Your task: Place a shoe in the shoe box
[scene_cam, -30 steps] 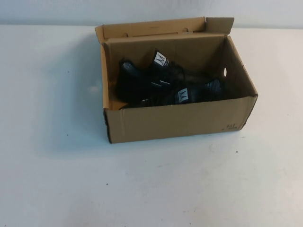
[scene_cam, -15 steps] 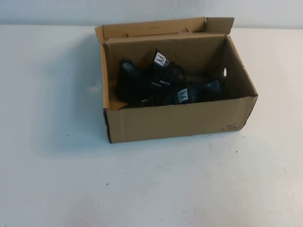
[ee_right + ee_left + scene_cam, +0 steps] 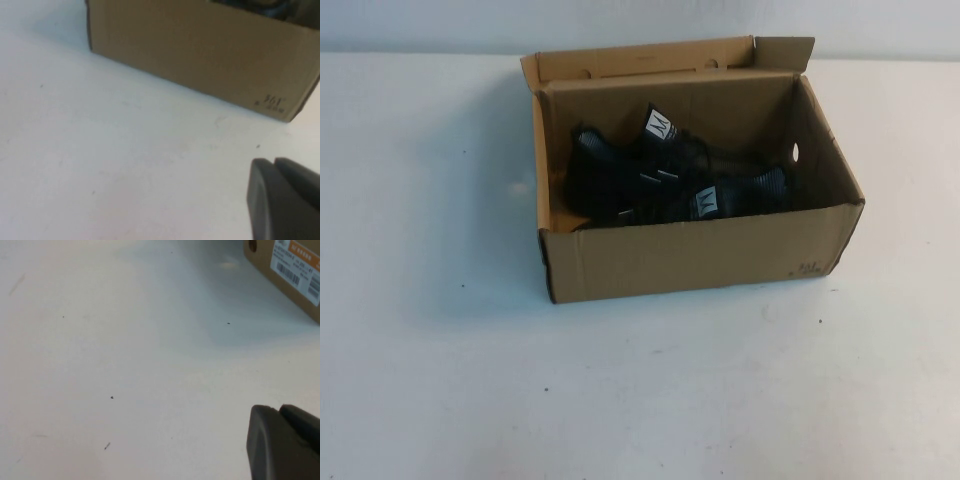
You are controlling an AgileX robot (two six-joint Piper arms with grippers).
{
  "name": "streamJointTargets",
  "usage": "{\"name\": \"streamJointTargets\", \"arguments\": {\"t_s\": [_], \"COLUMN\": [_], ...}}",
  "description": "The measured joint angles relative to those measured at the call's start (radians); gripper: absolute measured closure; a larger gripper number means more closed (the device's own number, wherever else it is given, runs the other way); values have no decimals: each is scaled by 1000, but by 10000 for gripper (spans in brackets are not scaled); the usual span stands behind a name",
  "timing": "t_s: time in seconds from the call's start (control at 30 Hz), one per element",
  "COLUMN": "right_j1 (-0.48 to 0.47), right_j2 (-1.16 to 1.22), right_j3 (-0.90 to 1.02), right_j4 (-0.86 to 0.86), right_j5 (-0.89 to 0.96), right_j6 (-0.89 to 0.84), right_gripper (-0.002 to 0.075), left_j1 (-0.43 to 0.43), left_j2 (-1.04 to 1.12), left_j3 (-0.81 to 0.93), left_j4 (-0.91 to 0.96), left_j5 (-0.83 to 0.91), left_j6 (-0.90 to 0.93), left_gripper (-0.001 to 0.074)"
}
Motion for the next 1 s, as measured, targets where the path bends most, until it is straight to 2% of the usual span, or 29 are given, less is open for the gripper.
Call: {"name": "streamJointTargets", "arguments": {"t_s": [0.27, 0.37, 0.7, 1.0], "right_j1": [0, -18, -213, -230], "right_j2": [-1, -23, -209, -211], "right_j3": [128, 177, 259, 265], "right_j4": [-35, -35, 29, 61], "right_j5": [-487, -577, -530, -451], "right_j6": [-8, -42, -67, -68], "right_gripper": [742, 742, 742, 742], "left_j1": [0, 0, 0, 0], "left_j2": [0, 0, 0, 0], "left_j3": [0, 0, 0, 0], "left_j4": [0, 0, 0, 0], "left_j5": [0, 0, 2, 2], "left_j6": [0, 0, 0, 0], "left_gripper": [736, 736, 736, 736]}}
